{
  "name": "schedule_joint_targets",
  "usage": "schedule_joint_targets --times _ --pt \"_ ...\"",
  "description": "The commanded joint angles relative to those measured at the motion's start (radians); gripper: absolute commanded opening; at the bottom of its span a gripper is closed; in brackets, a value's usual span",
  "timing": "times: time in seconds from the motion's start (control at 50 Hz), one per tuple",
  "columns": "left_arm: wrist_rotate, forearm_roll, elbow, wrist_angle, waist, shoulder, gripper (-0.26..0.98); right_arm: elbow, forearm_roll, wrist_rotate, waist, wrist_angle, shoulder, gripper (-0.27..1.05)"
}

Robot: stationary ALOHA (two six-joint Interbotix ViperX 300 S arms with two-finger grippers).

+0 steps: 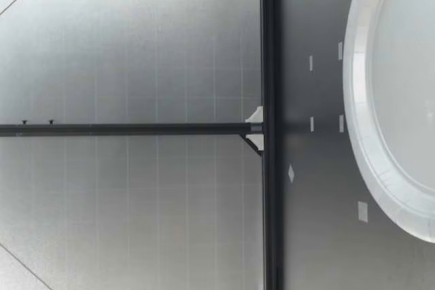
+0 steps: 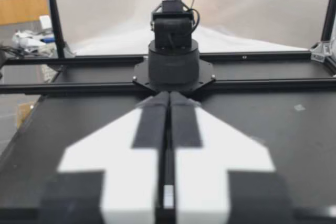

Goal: Pick up the fork and place it on the plate.

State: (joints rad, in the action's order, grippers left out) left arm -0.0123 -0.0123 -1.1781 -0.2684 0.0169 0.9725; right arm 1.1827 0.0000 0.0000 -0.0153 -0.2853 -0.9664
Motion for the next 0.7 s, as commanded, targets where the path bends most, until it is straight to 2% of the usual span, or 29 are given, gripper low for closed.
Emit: schedule_joint_targets --times 0.0,0.04,0.1,0.18,0.3,0.42,0.52,0.6,0.68 --pt "-0.014 -0.048 0.046 0.074 0.003 0.002 0.04 -0.014 0.006 0.005 0.003 -0.006 0.002 -0.05" --pt "-0.023 -0.08 0.081 0.202 0.005 0.0 -0.01 -0.015 0.031 0.014 0.002 0.029 -0.008 -0.08" --pt "-0.025 -0.095 0.137 0.37 0.003 -0.002 -0.02 -0.029 0.074 0.028 -0.015 0.129 -0.023 -0.08" --pt "-0.018 -0.091 0.267 0.678 0.003 -0.009 -0.02 -0.072 0.101 0.041 -0.054 0.341 -0.044 -0.07" --pt "-0.008 -0.049 0.44 0.992 0.003 -0.049 -0.02 -0.153 0.094 0.048 -0.104 0.644 -0.071 -0.07" --pt "0.061 -0.046 0.508 1.169 0.003 -0.135 -0.02 -0.183 0.08 0.043 -0.109 0.752 -0.072 -0.04" --pt "0.12 -0.08 0.503 1.204 0.003 -0.224 0.0 -0.164 0.078 0.044 -0.109 0.752 -0.066 0.07" --pt "0.166 -0.114 0.517 1.206 0.003 -0.285 0.05 -0.141 0.077 0.043 -0.109 0.747 -0.066 0.22" --pt "0.264 -0.13 0.534 1.249 0.003 -0.313 0.14 -0.114 0.077 0.043 -0.109 0.746 -0.074 0.43"
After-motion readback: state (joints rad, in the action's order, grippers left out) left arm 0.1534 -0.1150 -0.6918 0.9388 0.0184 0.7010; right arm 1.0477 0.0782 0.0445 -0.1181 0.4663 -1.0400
